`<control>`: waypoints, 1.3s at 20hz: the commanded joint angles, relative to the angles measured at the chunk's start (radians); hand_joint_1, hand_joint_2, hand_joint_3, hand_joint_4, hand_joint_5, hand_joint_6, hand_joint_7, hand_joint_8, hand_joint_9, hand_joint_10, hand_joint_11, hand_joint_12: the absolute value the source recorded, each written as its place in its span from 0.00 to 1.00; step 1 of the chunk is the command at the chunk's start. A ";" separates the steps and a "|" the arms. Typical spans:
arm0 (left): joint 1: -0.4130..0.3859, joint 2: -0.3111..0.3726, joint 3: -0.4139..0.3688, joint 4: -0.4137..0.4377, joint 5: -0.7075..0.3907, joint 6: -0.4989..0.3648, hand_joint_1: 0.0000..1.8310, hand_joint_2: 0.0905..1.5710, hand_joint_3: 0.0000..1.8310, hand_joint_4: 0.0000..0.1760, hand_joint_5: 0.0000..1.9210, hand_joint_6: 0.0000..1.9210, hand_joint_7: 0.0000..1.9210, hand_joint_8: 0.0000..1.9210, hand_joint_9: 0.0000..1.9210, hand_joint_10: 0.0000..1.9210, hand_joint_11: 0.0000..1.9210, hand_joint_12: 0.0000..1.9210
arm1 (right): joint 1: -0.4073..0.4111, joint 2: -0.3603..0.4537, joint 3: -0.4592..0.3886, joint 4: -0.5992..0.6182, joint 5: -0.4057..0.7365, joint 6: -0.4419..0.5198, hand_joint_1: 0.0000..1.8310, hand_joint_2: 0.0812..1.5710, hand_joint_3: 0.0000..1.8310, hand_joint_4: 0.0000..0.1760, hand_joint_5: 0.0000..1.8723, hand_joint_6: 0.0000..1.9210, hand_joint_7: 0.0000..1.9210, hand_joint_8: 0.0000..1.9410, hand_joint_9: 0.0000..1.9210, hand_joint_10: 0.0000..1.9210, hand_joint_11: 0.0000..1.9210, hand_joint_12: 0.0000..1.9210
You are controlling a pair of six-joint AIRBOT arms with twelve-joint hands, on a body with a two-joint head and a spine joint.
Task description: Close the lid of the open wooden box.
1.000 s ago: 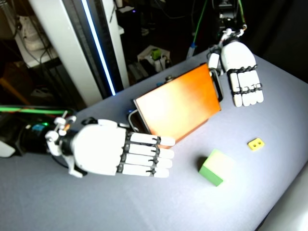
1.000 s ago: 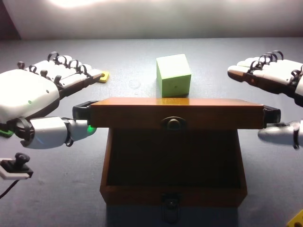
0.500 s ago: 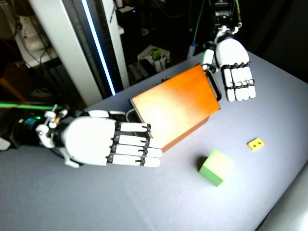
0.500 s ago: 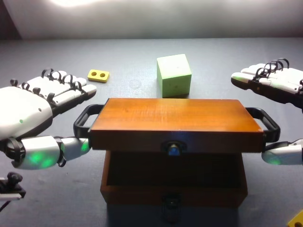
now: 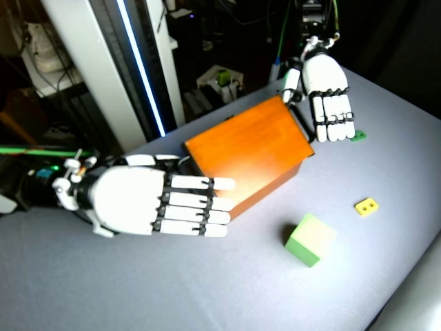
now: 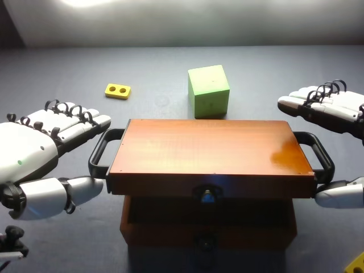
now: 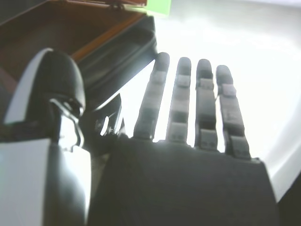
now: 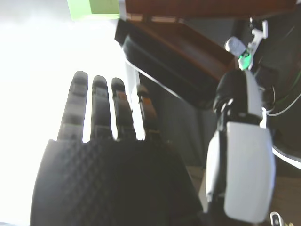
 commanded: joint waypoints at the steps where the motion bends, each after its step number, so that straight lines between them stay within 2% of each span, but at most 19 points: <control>1: 0.001 0.007 -0.002 0.002 -0.133 -0.009 0.00 0.88 0.01 0.00 0.00 0.00 0.00 0.00 0.00 0.00 0.00 0.00 | 0.003 -0.005 -0.003 0.036 0.137 0.008 0.29 0.62 0.00 0.64 0.00 0.00 0.00 0.00 0.00 0.00 0.00 0.00; 2: 0.009 0.008 -0.006 0.002 -0.136 -0.011 0.00 0.88 0.01 0.00 0.00 0.00 0.00 0.00 0.00 0.00 0.00 0.00 | -0.001 -0.007 -0.004 0.039 0.138 0.008 0.29 0.62 0.00 0.60 0.00 0.00 0.00 0.00 0.00 0.00 0.00 0.00; 3: 0.018 0.009 -0.010 0.000 -0.141 -0.011 0.00 0.88 0.01 0.00 0.00 0.00 0.00 0.00 0.00 0.00 0.00 0.00 | -0.009 -0.010 -0.004 0.042 0.138 0.008 0.30 0.62 0.00 0.64 0.00 0.00 0.00 0.00 0.00 0.00 0.00 0.00; 4: 0.026 0.010 -0.013 -0.003 -0.146 -0.013 0.07 0.86 0.00 0.00 0.00 0.00 0.00 0.00 0.00 0.00 0.00 0.00 | -0.015 -0.012 -0.004 0.044 0.138 0.008 0.29 0.61 0.00 0.60 0.00 0.00 0.00 0.00 0.00 0.00 0.00 0.00; 5: 0.030 0.011 -0.014 -0.005 -0.148 -0.013 0.07 0.86 0.00 0.00 0.00 0.00 0.00 0.00 0.00 0.00 0.00 0.00 | -0.018 -0.013 -0.004 0.045 0.138 0.008 0.29 0.61 0.00 0.60 0.00 0.00 0.00 0.00 0.00 0.00 0.00 0.00; 6: 0.035 0.011 -0.016 -0.006 -0.151 -0.016 0.12 0.84 0.00 0.00 0.00 0.00 0.00 0.00 0.00 0.00 0.00 0.00 | -0.019 -0.014 -0.003 0.046 0.138 0.008 0.28 0.61 0.00 0.59 0.00 0.00 0.00 0.00 0.00 0.00 0.00 0.00; 7: 0.037 0.011 -0.016 -0.006 -0.153 -0.017 0.15 0.82 0.00 0.00 0.00 0.00 0.00 0.00 0.00 0.00 0.00 0.00 | -0.019 -0.014 -0.002 0.046 0.138 0.008 0.27 0.60 0.00 0.70 0.00 0.00 0.00 0.00 0.00 0.00 0.00 0.00; 8: 0.040 0.012 -0.016 -0.007 -0.154 -0.017 0.17 0.82 0.00 0.00 0.00 0.00 0.00 0.00 0.00 0.00 0.00 0.00 | -0.019 -0.013 0.001 0.046 0.145 0.008 0.28 0.60 0.00 0.65 0.00 0.00 0.00 0.00 0.00 0.00 0.00 0.00; 11: 0.044 0.011 -0.017 -0.010 -0.157 -0.019 0.23 0.80 0.00 0.00 0.00 0.00 0.00 0.00 0.00 0.00 0.00 0.00 | -0.019 -0.013 0.002 0.050 0.159 0.008 0.31 0.61 0.00 0.65 0.00 0.00 0.00 0.00 0.00 0.00 0.00 0.00; 12: 0.045 0.011 -0.017 -0.010 -0.158 -0.021 0.24 0.80 0.00 0.00 0.00 0.00 0.00 0.00 0.00 0.00 0.00 0.00 | -0.019 -0.014 0.002 0.052 0.160 0.008 0.30 0.60 0.00 0.66 0.00 0.00 0.00 0.00 0.00 0.00 0.00 0.00; 13: 0.046 0.010 -0.017 -0.010 -0.158 -0.022 0.26 0.79 0.00 0.00 0.00 0.00 0.00 0.00 0.00 0.00 0.00 0.00 | -0.019 -0.015 0.002 0.052 0.159 0.008 0.29 0.60 0.00 0.77 0.00 0.00 0.00 0.00 0.00 0.00 0.00 0.00; 14: 0.048 0.009 -0.017 -0.011 -0.158 -0.022 0.27 0.79 0.00 0.00 0.00 0.00 0.00 0.00 0.00 0.00 0.00 0.00 | -0.022 -0.018 0.002 0.055 0.156 0.008 0.30 0.60 0.00 0.73 0.00 0.00 0.00 0.00 0.00 0.00 0.00 0.00; 18: 0.055 0.007 -0.017 -0.014 -0.158 -0.026 0.29 0.79 0.00 0.00 0.00 0.00 0.00 0.00 0.00 0.00 0.00 0.00 | -0.041 -0.019 -0.001 0.066 0.155 0.008 0.30 0.59 0.00 0.81 0.00 0.00 0.00 0.00 0.00 0.00 0.00 0.00; 19: 0.057 0.007 -0.017 -0.015 -0.159 -0.029 0.30 0.79 0.00 0.00 0.00 0.00 0.00 0.00 0.00 0.00 0.00 0.00 | -0.044 -0.019 -0.002 0.067 0.152 0.008 0.31 0.60 0.00 0.72 0.00 0.00 0.00 0.00 0.00 0.00 0.00 0.00; 20: 0.057 0.007 -0.017 -0.015 -0.159 -0.029 0.29 0.79 0.00 0.00 0.00 0.00 0.00 0.00 0.00 0.00 0.00 0.00 | -0.045 -0.019 -0.002 0.067 0.151 0.008 0.32 0.60 0.00 0.71 0.00 0.00 0.00 0.00 0.00 0.00 0.00 0.00; 22: 0.058 0.006 -0.017 -0.015 -0.159 -0.030 0.30 0.79 0.00 0.00 0.00 0.00 0.00 0.00 0.00 0.00 0.00 0.00 | -0.046 -0.019 -0.003 0.067 0.150 0.008 0.32 0.60 0.00 0.75 0.00 0.00 0.00 0.00 0.00 0.00 0.00 0.00; 23: 0.059 0.006 -0.017 -0.015 -0.160 -0.030 0.30 0.79 0.00 0.00 0.00 0.00 0.00 0.00 0.00 0.00 0.00 0.00 | -0.047 -0.019 -0.003 0.068 0.148 0.008 0.32 0.59 0.00 0.85 0.00 0.00 0.00 0.00 0.00 0.00 0.00 0.00; 24: 0.060 0.006 -0.017 -0.016 -0.160 -0.030 0.31 0.78 0.00 0.00 0.00 0.00 0.00 0.00 0.00 0.00 0.00 0.00 | -0.048 -0.019 -0.003 0.069 0.145 0.008 0.33 0.60 0.00 0.81 0.00 0.00 0.00 0.00 0.00 0.00 0.00 0.00; 26: 0.062 0.007 -0.017 -0.016 -0.161 -0.031 0.30 0.78 0.00 0.00 0.00 0.00 0.00 0.00 0.00 0.00 0.00 0.00 | -0.051 -0.016 -0.003 0.069 0.141 0.008 0.29 0.60 0.00 0.87 0.00 0.00 0.00 0.00 0.00 0.00 0.00 0.00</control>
